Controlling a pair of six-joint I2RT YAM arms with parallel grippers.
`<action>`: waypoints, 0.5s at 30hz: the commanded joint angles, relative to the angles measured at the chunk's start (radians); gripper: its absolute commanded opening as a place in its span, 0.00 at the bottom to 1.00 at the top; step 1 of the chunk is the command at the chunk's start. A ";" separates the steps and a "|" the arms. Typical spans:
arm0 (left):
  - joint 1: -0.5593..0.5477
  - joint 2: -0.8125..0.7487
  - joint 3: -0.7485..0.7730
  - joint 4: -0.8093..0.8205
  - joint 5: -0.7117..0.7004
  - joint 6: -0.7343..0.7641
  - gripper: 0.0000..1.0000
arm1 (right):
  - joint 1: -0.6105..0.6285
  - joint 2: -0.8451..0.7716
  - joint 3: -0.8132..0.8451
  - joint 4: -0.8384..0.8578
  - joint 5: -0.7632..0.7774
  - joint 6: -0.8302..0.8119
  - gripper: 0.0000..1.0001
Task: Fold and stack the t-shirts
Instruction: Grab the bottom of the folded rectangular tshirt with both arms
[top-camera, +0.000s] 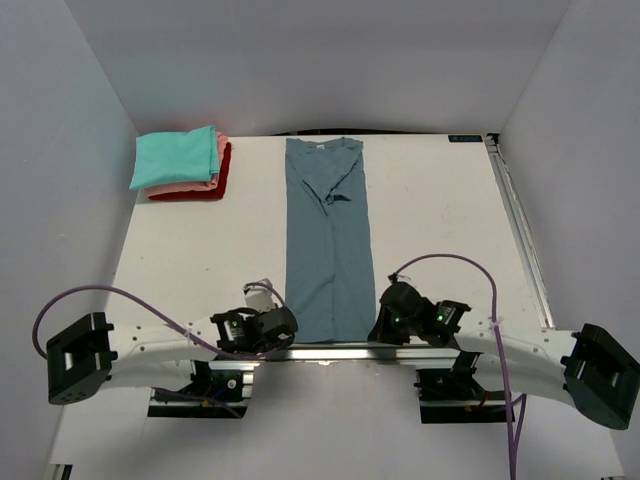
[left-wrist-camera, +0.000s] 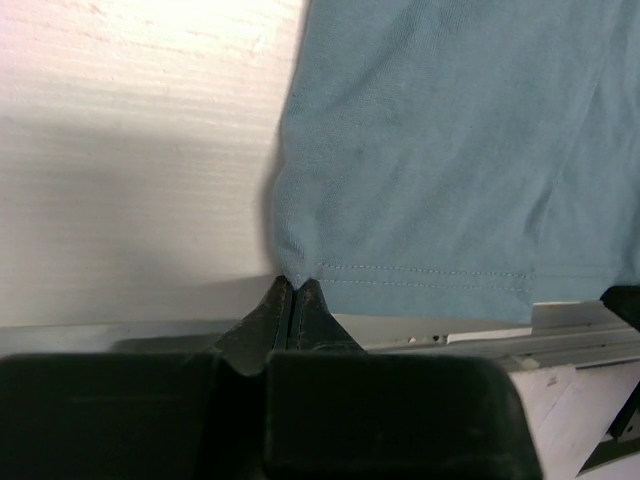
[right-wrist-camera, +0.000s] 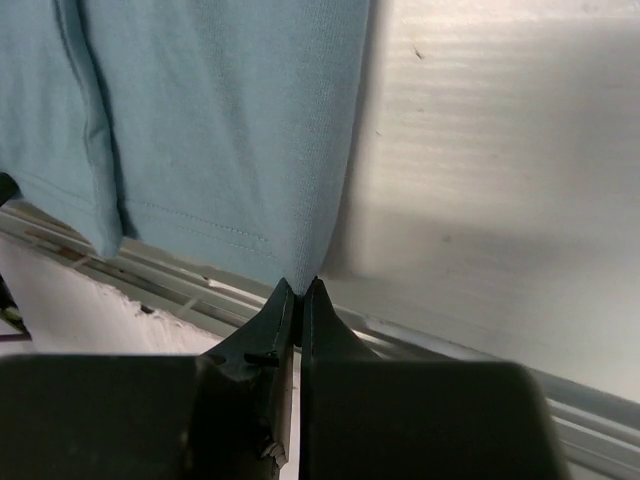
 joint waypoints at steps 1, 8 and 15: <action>-0.026 -0.016 0.000 -0.082 0.007 -0.001 0.00 | 0.008 -0.025 0.018 -0.137 0.011 -0.027 0.00; -0.089 -0.005 0.028 -0.066 0.027 0.005 0.00 | 0.009 -0.006 0.030 -0.139 -0.042 -0.051 0.00; -0.151 0.051 0.171 -0.194 -0.037 -0.012 0.00 | 0.015 -0.071 0.081 -0.237 -0.045 -0.062 0.00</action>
